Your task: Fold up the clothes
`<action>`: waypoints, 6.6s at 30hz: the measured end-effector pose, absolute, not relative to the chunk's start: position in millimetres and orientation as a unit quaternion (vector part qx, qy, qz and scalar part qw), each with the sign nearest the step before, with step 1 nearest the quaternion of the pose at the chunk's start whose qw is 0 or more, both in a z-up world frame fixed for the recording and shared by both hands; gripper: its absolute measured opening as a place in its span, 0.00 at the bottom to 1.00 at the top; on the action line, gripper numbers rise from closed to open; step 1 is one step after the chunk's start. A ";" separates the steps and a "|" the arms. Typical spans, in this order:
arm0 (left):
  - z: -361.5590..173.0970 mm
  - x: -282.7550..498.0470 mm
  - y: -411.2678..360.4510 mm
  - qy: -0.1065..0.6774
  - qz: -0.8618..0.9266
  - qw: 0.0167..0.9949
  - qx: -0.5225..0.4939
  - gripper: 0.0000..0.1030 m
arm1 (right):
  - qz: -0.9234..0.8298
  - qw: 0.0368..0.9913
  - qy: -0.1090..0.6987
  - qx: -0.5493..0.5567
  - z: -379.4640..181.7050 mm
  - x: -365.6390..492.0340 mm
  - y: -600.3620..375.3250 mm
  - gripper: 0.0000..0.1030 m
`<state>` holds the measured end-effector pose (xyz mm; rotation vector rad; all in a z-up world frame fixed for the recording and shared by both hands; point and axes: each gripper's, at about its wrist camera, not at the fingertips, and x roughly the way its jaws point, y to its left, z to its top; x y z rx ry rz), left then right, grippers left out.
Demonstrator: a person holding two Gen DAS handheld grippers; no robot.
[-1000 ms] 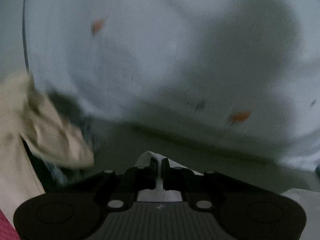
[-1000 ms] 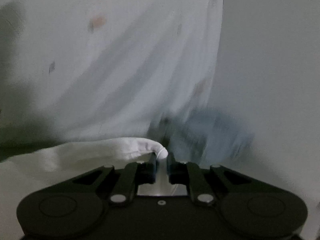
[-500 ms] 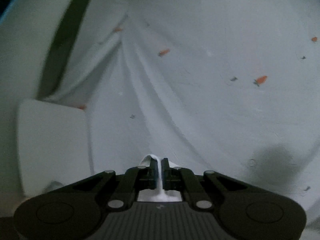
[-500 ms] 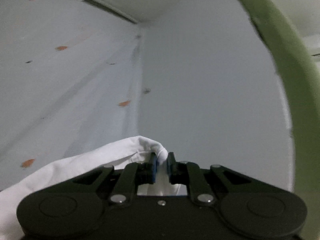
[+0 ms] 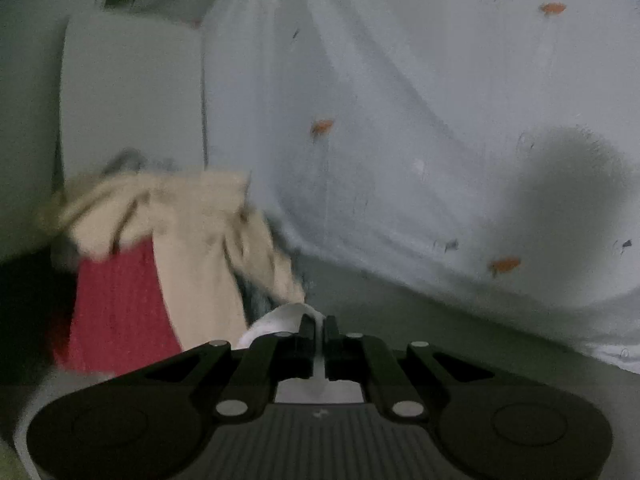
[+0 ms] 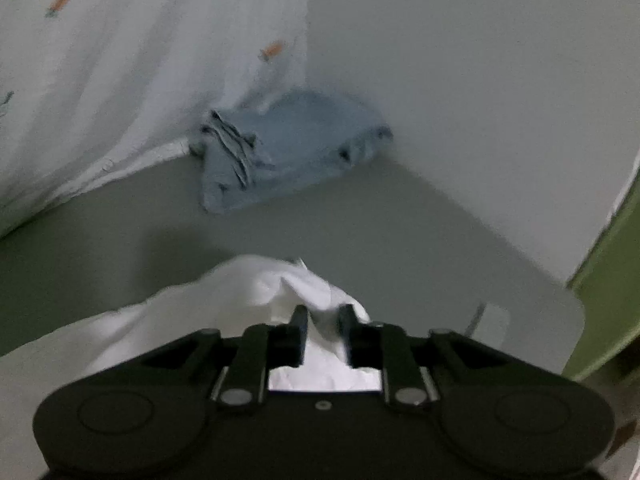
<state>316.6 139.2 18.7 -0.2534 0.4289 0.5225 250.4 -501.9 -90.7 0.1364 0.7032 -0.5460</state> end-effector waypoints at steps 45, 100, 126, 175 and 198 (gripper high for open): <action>96.0 344.7 141.7 0.127 0.282 0.948 -0.069 0.04 | -0.112 0.976 0.151 0.113 2.1 334.3 -557.6 0.17; -105.1 430.9 237.5 0.427 0.255 0.855 -0.146 0.57 | -0.182 0.914 0.361 0.023 -126.9 477.4 -455.3 0.77; -105.3 303.1 186.6 0.360 0.267 0.808 -0.383 0.69 | -0.119 0.834 0.362 0.399 -217.1 400.8 -525.8 0.68; -83.5 155.0 231.7 0.302 0.385 0.775 -0.399 0.10 | -0.134 0.829 0.340 0.423 -183.8 300.7 -509.8 0.12; -87.2 264.7 162.3 0.367 0.265 0.844 -0.287 0.63 | -0.173 0.795 0.292 0.504 -199.3 303.2 -565.7 0.50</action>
